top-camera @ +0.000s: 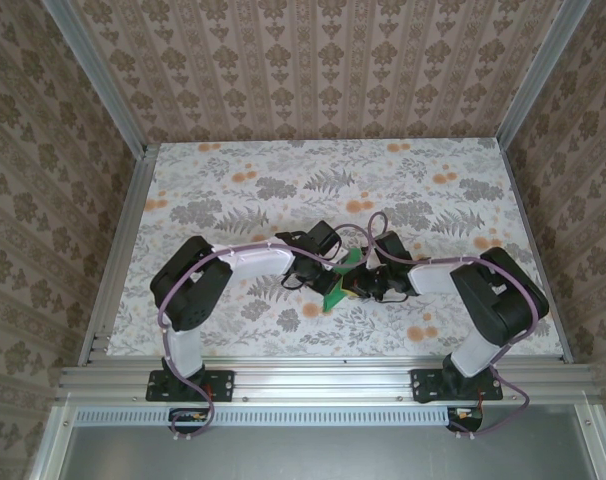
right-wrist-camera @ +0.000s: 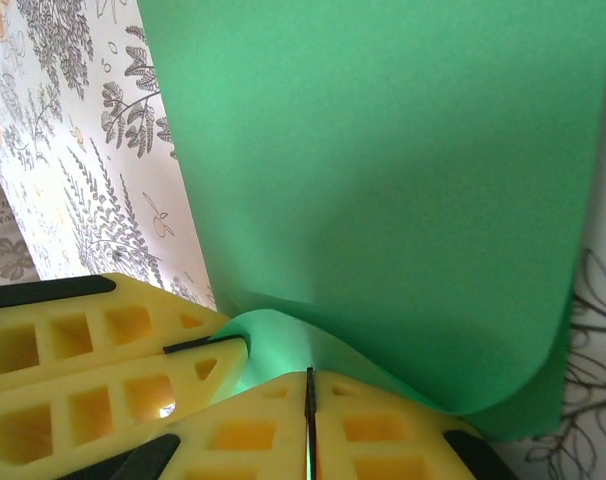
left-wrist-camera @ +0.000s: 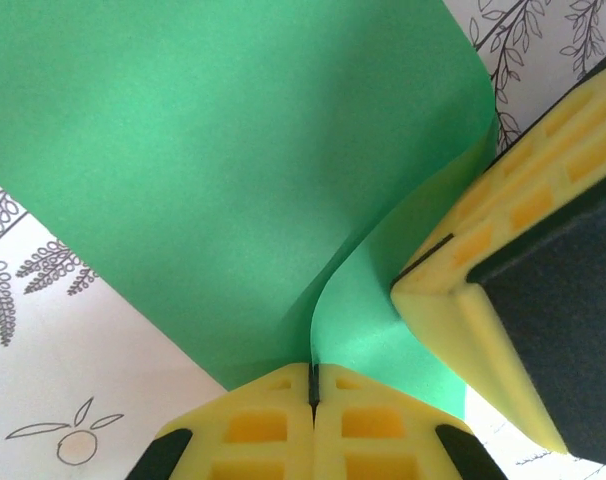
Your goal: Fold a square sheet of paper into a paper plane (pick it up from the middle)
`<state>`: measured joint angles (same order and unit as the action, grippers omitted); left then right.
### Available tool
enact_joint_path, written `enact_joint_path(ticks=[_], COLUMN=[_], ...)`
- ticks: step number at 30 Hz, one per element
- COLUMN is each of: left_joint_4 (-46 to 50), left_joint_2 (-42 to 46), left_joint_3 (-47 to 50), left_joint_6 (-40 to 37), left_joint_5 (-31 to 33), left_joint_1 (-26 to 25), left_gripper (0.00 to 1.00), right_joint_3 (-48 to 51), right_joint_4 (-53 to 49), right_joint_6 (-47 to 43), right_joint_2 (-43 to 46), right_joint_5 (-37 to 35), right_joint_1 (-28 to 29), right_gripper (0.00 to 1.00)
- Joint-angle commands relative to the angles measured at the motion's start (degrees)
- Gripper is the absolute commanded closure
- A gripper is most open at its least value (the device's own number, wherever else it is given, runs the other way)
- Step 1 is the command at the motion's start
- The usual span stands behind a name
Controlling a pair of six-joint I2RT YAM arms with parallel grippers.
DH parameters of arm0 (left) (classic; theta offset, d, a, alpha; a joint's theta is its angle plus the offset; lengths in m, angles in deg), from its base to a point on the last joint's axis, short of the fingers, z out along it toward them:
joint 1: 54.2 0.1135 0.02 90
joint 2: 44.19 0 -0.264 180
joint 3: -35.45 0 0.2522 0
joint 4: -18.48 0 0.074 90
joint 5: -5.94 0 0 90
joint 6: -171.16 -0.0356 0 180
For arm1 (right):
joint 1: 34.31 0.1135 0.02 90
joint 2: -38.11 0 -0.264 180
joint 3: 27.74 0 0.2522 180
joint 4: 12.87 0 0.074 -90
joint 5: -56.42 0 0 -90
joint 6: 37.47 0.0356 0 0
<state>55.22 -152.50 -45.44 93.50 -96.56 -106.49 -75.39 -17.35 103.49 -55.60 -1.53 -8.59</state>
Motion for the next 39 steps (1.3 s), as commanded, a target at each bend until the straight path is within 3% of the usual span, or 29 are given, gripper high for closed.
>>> enact_joint_path(ticks=[1,6,11,19,28,35,39], left_joint_4=[2.11,2.75,2.68,2.68,3.26,3.65,4.21], left_joint_2=[-1.55,-1.90,-1.87,-2.16,-2.12,-2.78,-3.00], left_joint_3=[-1.84,-2.12,-2.13,-2.43,-2.72,-3.43,-3.97], left_joint_6=[-1.05,-1.44,-1.40,-1.18,-1.28,-1.35,-1.44], left_joint_5=[-0.54,-0.72,-0.87,-1.00,-1.02,-1.13,-0.96], left_joint_1=[0.51,0.44,0.42,0.40,0.39,0.35,0.39], left_gripper=[1.00,1.00,1.00,1.00,1.00,1.00,1.00], right_joint_3=[0.60,-0.54,-2.36,-4.85,-8.05,-8.87,-8.08], right_joint_4=[-6.53,-10.55,-10.15,-17.41,-19.97,-17.11,-19.53], right_joint_6=[-1.79,-4.05,-4.39,-7.51,-8.56,-7.48,-8.60], right_joint_2=[4.09,8.53,5.26,-0.15,5.13,0.47,-2.49], right_joint_5=[-3.08,-4.10,-2.85,-10.90,-7.42,-6.92,-12.32], right_joint_1=[-0.29,-2.79,-3.18,-3.30,-3.21,-3.25,-3.28], right_gripper=[0.88,0.88,0.89,0.91,0.92,0.91,0.91])
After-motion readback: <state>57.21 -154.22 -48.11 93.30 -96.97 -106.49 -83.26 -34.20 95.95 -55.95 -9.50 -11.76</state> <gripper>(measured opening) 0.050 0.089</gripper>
